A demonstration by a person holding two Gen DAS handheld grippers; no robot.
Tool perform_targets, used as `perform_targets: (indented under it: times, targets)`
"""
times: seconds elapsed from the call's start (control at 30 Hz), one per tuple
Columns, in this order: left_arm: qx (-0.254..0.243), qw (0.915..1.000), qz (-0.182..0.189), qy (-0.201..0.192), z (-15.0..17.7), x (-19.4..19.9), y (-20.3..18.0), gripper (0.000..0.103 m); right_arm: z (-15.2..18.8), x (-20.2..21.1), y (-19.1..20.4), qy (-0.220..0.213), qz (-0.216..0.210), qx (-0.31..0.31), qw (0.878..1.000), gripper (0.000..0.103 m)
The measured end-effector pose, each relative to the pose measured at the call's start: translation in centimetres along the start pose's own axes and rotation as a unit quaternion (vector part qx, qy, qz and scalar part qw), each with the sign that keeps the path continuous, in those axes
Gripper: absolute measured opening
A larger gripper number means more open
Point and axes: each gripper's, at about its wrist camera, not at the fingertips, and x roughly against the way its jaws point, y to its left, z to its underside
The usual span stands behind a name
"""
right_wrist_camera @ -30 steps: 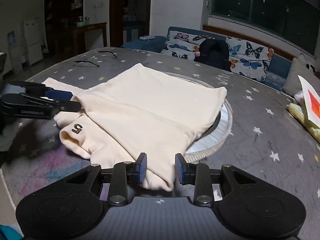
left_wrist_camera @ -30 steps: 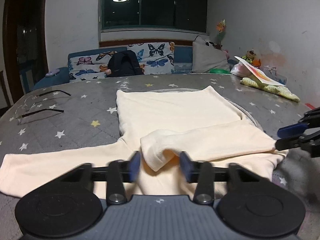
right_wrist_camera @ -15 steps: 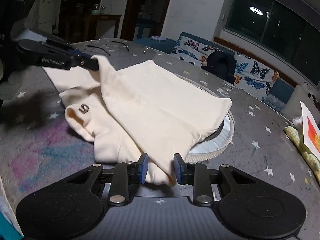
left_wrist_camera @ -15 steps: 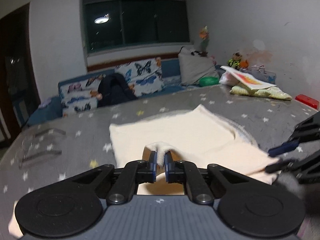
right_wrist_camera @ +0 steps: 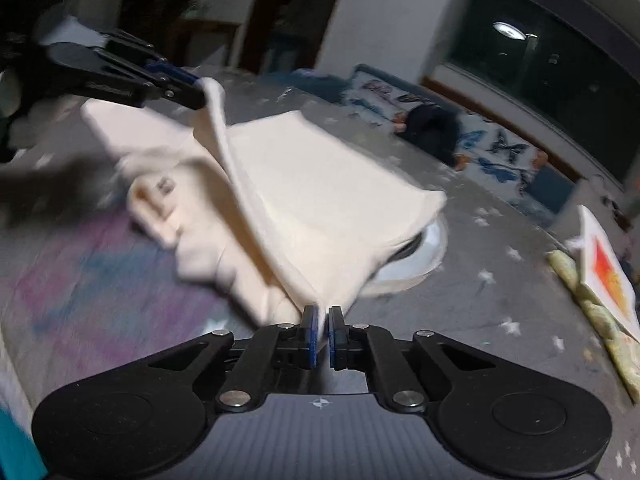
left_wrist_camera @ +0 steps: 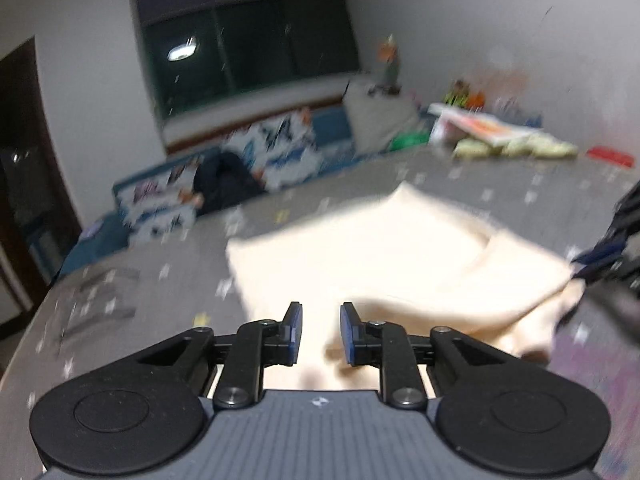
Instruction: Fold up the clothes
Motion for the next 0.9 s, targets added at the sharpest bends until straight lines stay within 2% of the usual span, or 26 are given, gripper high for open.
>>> perform_targets:
  times: [0.07,0.13,0.17,0.2,0.27,0.3,0.47,0.57,0.6,0.67,0.77,0.9]
  targets:
    - [0.006,0.9999,-0.007,0.013,0.8,0.0,0.4,0.041,0.1,0.0,-0.1,0.006,-0.010,0.003,1.000,0.014]
    - [0.011,0.9998,-0.012,0.011,1.0,0.5,0.8,0.040,-0.6,0.1,-0.7,0.000,-0.016,-0.010,1.000,0.015]
    - [0.017,0.9998,-0.010,0.006,0.9,0.8,1.0,0.035,-1.1,0.1,-1.1,-0.004,-0.019,-0.018,1.000,0.015]
    - [0.028,0.9996,-0.005,0.000,0.6,0.9,1.1,0.025,-1.5,0.2,-1.5,-0.008,-0.023,-0.027,0.999,0.015]
    - [0.048,0.9988,0.006,-0.011,-0.1,1.0,1.3,0.014,-2.4,0.2,-2.3,-0.015,-0.029,-0.043,0.999,0.015]
    - [0.053,0.9984,0.016,-0.013,-0.3,0.7,1.0,0.013,-2.8,0.2,-2.7,-0.019,-0.032,-0.051,0.998,0.015]
    - [0.039,0.9983,0.044,0.001,-0.2,-0.8,-1.3,0.013,-4.3,-4.2,-4.1,-0.016,-0.042,-0.109,0.993,0.015]
    - [0.033,0.9984,0.034,0.030,0.9,-2.1,-1.5,0.015,-4.1,-6.3,-4.4,0.002,-0.036,-0.121,0.992,0.015]
    - [0.040,0.9981,0.031,0.035,1.2,-2.4,-1.2,0.018,-4.0,-6.5,-4.5,0.004,-0.035,-0.122,0.992,0.015]
    - [0.061,0.9973,0.027,0.030,1.3,-1.9,-0.1,0.019,-3.8,-6.5,-4.7,0.004,-0.032,-0.123,0.992,0.015]
    - [0.062,0.9977,0.021,0.018,1.4,-0.4,0.4,0.019,-4.2,-5.8,-4.1,0.001,-0.028,-0.114,0.993,0.016]
    - [0.063,0.9974,0.019,0.028,1.4,1.2,0.4,0.020,-5.8,-4.6,-2.2,-0.026,-0.063,-0.082,0.994,0.027]
